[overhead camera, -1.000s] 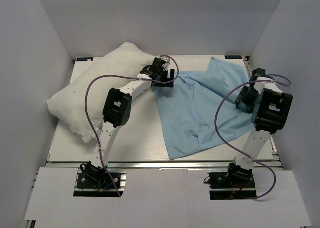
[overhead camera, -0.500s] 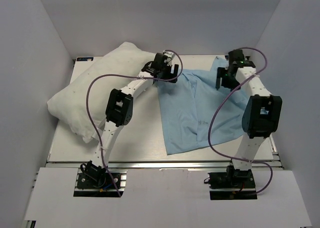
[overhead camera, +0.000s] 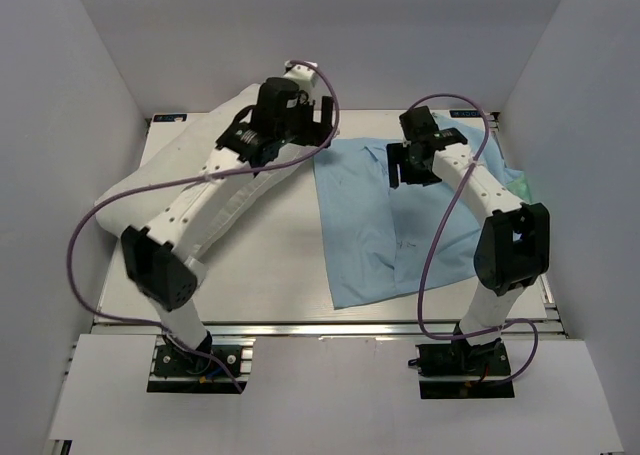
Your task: Put the pillow into the pillowcase
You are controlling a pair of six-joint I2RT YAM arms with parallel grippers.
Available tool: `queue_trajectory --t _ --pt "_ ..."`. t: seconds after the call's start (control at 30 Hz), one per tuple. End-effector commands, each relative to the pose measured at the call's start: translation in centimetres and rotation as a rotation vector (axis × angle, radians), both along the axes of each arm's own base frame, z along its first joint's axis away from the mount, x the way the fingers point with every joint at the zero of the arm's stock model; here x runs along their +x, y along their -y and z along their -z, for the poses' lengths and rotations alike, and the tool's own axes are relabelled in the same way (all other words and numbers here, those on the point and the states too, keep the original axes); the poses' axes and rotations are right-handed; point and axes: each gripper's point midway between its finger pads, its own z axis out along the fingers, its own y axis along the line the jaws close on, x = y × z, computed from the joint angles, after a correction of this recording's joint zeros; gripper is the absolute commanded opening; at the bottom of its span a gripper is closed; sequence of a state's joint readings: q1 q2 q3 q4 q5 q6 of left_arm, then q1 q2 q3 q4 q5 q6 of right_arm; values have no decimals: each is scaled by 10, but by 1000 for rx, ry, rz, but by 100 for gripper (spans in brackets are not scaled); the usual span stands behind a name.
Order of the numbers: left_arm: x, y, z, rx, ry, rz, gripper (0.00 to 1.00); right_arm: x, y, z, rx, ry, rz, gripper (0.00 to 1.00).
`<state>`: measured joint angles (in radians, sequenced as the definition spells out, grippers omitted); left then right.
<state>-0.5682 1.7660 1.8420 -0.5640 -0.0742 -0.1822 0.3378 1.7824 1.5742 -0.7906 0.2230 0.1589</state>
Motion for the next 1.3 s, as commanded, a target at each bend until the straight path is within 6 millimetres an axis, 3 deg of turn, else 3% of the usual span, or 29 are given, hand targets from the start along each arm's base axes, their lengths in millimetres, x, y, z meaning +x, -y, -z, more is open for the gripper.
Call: queue_trajectory --t 0.0,0.03,0.1,0.13,0.17,0.2,0.23,0.27,0.3,0.33,0.37,0.4,0.47,0.5,0.57,0.6,0.67,0.7,0.73,0.8,0.83,0.87,0.9,0.97,1.03,1.07,1.17,1.2,1.27 --pt "-4 -65 -16 93 100 -275 98 5 2 -9 21 51 64 78" --pt "3 -75 -23 87 147 -341 98 5 0 -9 24 50 65 78" --pt "17 -97 -13 108 144 -461 98 2 -6 -5 52 29 45 78" --pt "21 -102 -4 115 106 -486 98 1 -9 -4 67 23 32 78" --pt "36 -103 26 145 34 -502 98 1 -9 -4 67 19 30 78" --pt "55 -114 8 66 33 -565 98 1 -9 -3 63 16 24 78" --pt "57 -124 27 98 -52 -606 98 2 -8 -5 58 19 19 78" --pt "76 -129 70 143 -144 -656 98 2 -7 -6 47 23 18 78" --pt "88 -147 48 72 -148 -745 98 2 -6 -7 45 28 21 78" --pt "100 -154 53 58 -159 -786 98 0 -4 -6 37 25 19 78" --pt "115 -156 85 74 -210 -802 98 0 -4 -5 34 27 19 78" --pt "128 -164 81 25 -199 -811 98 -2 -3 -3 33 22 17 78" --pt "137 -162 110 -21 -258 -773 98 -8 -1 5 25 -1 18 78" --pt "139 -167 136 -23 -290 -774 98 -10 0 6 26 -6 18 78" --pt "139 -164 159 -7 -320 -739 98 -16 2 12 11 -21 7 78" --pt "139 -162 172 24 -335 -706 90 -17 4 10 6 -15 4 78" --pt "138 -149 183 23 -374 -623 54 -16 9 9 -17 -6 13 78" --pt "139 -145 183 34 -373 -585 13 -17 9 5 -19 -1 13 78" --pt "139 -141 175 23 -362 -557 0 -16 9 3 -17 3 11 78" --pt "142 -130 148 -9 -294 -481 0 -15 7 -8 -1 28 5 77" --pt "138 -127 106 -42 -214 -449 0 -15 5 -11 8 36 0 77" --pt "131 -125 99 -42 -192 -432 0 -15 4 -15 20 48 -6 77" --pt "132 -115 71 -60 -97 -385 0 -16 4 -21 30 65 -10 77" --pt "105 -108 14 -102 19 -325 0 -15 0 -26 56 87 -20 77" --pt "85 -95 -25 -137 113 -228 0 -18 -2 -31 79 105 -21 77" --pt "60 -90 -47 -159 151 -192 0 -19 -3 -33 86 111 -21 77" --pt "22 -70 -70 -204 209 -83 0 -22 -3 -37 102 124 -6 77" --pt "1 -59 -73 -223 220 -38 0 -24 -1 -39 102 132 1 77" --pt "-23 -37 -68 -250 202 39 0 -25 3 -38 97 133 28 77"
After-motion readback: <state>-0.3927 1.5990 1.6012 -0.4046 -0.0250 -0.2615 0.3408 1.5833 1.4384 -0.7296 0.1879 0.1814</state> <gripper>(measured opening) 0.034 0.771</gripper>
